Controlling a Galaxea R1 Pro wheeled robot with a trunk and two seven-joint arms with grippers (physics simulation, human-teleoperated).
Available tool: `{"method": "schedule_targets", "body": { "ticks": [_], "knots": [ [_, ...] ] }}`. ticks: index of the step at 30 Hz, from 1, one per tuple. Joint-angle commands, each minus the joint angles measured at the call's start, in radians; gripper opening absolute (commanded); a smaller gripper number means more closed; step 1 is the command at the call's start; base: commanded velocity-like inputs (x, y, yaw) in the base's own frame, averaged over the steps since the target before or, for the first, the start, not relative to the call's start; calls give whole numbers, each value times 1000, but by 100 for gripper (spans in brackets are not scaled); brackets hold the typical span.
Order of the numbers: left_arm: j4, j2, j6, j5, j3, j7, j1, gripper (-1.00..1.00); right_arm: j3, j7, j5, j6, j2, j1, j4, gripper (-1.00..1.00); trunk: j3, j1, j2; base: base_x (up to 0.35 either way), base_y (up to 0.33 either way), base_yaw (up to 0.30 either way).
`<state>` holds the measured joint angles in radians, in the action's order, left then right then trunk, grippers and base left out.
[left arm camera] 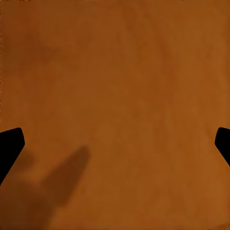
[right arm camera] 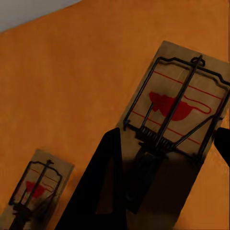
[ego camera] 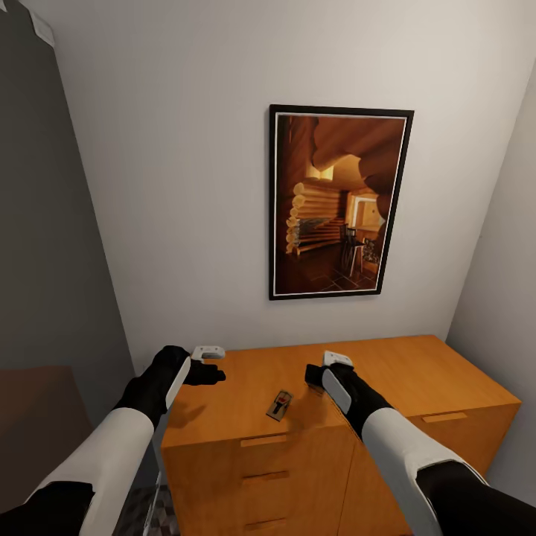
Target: Take the four mousetraps from the cabinet in the bathroom and place them on the bathroom floor. Make sure all four end up on the same floor surface, and ensure that at least two of them are either under or directly next to the same bathroom sink.
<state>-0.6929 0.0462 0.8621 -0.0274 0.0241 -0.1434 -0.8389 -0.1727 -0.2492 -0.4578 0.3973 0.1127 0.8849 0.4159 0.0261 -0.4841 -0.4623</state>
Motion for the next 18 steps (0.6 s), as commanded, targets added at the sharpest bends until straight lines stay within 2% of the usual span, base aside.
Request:
{"method": "schedule_targets", "body": {
  "ticks": [1, 3, 4, 8, 12, 18],
  "knots": [
    [-1, 0, 4, -3, 1, -3, 0, 100, -7, -10, -11, 44, -16, 0, 62, -100, -1, 0, -1, 0, 0, 0],
    [-2, 0, 4, -3, 1, -3, 0, 100, -6, -11, -11, 79, -33, 0, 120, -100, -1, 0, -1, 0, 0, 0],
    [-2, 0, 3, -3, 1, -3, 0, 100, -5, -12, -12, 109, -51, 0, 174, -100, -1, 0, -1, 0, 0, 0],
    [0, 1, 3, -3, 1, -2, 0, 100, -4, -13, -12, 165, -83, 0, 269, -100, -1, 0, -1, 0, 0, 0],
    [0, 1, 3, -3, 0, -2, 0, 100, -2, -13, -13, 193, -97, 0, 309, -100, -1, 0, -1, 0, 0, 0],
    [0, 1, 4, -3, 0, -2, 0, 100, -1, -12, -13, 204, -103, 0, 325, -100, -1, 0, -1, 0, 0, 0]
  ]
}}
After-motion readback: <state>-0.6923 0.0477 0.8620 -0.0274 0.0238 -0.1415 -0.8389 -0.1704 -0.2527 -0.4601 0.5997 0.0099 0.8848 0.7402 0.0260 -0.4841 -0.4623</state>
